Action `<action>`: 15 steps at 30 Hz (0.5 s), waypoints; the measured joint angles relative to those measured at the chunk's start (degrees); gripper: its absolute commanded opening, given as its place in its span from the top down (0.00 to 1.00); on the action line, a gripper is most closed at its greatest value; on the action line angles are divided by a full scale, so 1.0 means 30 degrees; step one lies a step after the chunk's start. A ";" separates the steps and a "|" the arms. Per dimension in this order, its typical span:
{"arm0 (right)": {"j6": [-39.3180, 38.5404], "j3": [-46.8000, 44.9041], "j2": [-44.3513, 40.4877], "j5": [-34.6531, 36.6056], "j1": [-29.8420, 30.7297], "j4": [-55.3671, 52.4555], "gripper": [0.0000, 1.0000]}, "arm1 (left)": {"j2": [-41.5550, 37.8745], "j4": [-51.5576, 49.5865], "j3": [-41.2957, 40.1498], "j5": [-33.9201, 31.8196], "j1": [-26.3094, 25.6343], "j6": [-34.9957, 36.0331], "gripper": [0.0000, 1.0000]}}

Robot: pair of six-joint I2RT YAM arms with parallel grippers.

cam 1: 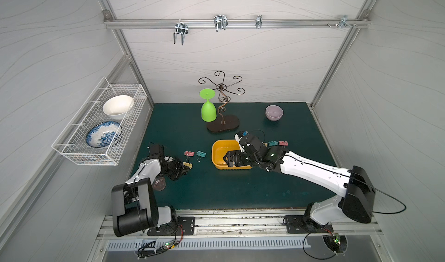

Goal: Take out the binder clips from the storage box
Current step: Place the binder clip at the center of the board.

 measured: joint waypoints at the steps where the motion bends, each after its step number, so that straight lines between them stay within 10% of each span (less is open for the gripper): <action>1: 0.0000 -0.0007 -0.0015 0.0007 -0.0015 0.0000 0.01 | -0.0044 -0.0109 0.0058 -0.0226 0.0029 0.0109 0.84; 15: 0.0000 -0.0087 -0.0321 0.0204 -0.0102 -0.0007 0.01 | -0.1086 -0.2135 0.0656 -0.2579 0.0102 0.0590 0.69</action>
